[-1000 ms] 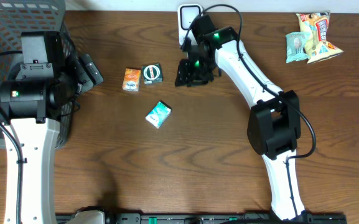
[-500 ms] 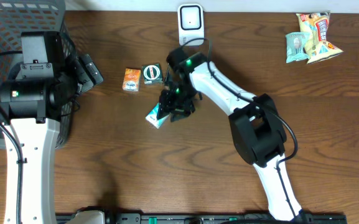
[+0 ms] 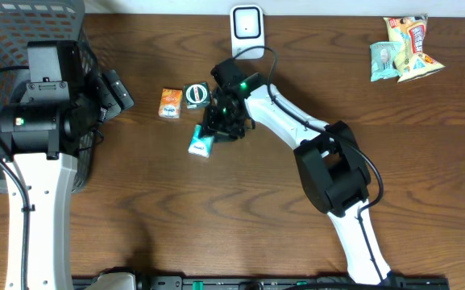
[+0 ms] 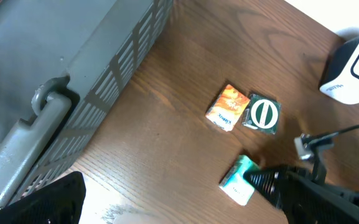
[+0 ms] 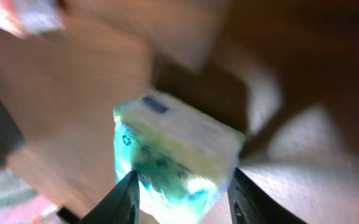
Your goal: Scan the item barcode
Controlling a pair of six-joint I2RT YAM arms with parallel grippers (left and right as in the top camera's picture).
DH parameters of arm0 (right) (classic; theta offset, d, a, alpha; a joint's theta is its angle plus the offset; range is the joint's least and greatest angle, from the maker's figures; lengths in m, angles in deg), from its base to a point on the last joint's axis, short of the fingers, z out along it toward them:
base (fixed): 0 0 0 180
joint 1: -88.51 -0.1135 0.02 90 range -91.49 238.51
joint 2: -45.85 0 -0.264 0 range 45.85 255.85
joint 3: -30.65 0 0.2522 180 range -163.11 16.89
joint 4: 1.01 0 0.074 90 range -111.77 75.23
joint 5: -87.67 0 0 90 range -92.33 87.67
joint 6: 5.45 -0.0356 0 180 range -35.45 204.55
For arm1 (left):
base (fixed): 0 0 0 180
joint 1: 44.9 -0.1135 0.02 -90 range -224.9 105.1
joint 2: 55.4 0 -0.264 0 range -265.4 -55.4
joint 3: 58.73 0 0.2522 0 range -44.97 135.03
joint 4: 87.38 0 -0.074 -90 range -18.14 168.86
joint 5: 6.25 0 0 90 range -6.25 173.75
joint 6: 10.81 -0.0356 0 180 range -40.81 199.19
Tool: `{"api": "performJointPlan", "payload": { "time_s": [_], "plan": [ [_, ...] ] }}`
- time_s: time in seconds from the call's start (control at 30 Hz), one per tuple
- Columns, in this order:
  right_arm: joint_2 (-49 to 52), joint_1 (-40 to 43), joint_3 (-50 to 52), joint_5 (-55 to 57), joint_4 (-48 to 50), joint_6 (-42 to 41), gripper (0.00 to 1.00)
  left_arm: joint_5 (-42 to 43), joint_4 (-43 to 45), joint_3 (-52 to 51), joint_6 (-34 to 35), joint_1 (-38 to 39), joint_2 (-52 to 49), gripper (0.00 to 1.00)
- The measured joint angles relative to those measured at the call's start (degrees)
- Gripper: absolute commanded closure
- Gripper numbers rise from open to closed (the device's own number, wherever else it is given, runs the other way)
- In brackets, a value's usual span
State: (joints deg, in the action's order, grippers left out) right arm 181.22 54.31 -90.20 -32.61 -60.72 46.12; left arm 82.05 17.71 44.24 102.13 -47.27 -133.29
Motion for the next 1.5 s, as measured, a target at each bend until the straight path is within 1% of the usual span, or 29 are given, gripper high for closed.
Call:
{"api": "performJointPlan", "payload": {
  "time_s": [0.1, 0.17, 0.3, 0.4, 0.5, 0.57, 0.67, 0.73, 0.83, 0.97, 1.0, 1.1, 1.13, 1.17, 1.4, 1.5],
  "plan": [
    [0.0, 0.85, 0.0, -0.46, 3.45, 1.31, 0.62, 0.02, 0.0, 0.0, 0.0, 0.0, 0.0, 0.02],
    [0.0, 1.68, 0.0, -1.75, 3.34, 3.06, 0.59, 0.02, 0.0, 0.0, 0.0, 0.0, 0.0, 0.02],
    [0.0, 3.45, 0.0, -4.94, -0.31, 7.72, 0.55, 0.02, 0.0, 0.0, 0.0, 0.0, 0.0, 0.02],
    [0.0, 4.02, 0.02, -5.77, -3.76, 11.1, 0.54, 0.02, -0.02, 0.0, 0.0, 0.0, 0.0, 0.02],
    [0.0, 3.45, 0.02, -5.79, -4.59, 14.47, 0.55, 0.02, -0.02, 0.0, 0.0, 0.0, 0.0, 0.02],
    [0.0, 2.91, 0.02, -5.73, -4.48, 15.78, 0.58, 0.0, 0.0, 0.0, 0.0, 0.0, 0.0, 0.03],
    [0.0, 0.44, 0.02, -3.74, -4.17, 17.49, 0.59, 0.02, 0.0, 0.0, 0.0, 0.0, 0.0, 0.02],
    [0.0, -0.96, 0.02, -1.99, -3.96, 17.44, 0.62, 0.0, 0.0, 0.0, 0.0, 0.0, 0.0, 0.02],
    [0.0, -2.56, 0.02, -0.07, -3.3, 17.29, 0.64, 0.02, 0.0, 0.0, 0.0, 0.0, 0.0, 0.02],
    [0.0, -2.99, 0.55, 1.77, -3.02, 16.31, 0.67, 0.02, 0.0, 0.0, 0.0, 0.0, 0.0, 0.02],
    [0.0, -2.78, 0.9, 1.84, -2.91, 15.96, 0.69, 0.02, 0.0, 0.0, 0.0, 0.0, 0.0, 0.02],
    [0.0, -2.58, 1.03, 2.01, -2.82, 15.19, 0.8, 0.0, 0.0, 0.0, 0.0, 0.0, 0.0, 0.02],
    [0.0, -2.49, 1.03, 2.01, -2.82, 14.93, 0.89, 0.02, 0.0, 0.0, 0.0, 0.0, 0.0, 0.02],
    [0.0, -2.49, 1.03, 2.01, -2.82, 14.99, 0.99, 0.02, 0.0, 0.0, 0.0, 0.0, 0.0, 0.02],
    [-0.11, -2.25, 1.03, 1.97, -2.8, 14.62, 0.99, 0.0, 0.0, 0.0, 0.0, 0.0, 0.0, 0.02],
    [-0.11, -0.98, 1.03, 0.61, -3.56, 15.72, 0.99, 0.0, 0.0, 0.0, 0.0, 0.0, 0.0, 0.02]
  ]
}}
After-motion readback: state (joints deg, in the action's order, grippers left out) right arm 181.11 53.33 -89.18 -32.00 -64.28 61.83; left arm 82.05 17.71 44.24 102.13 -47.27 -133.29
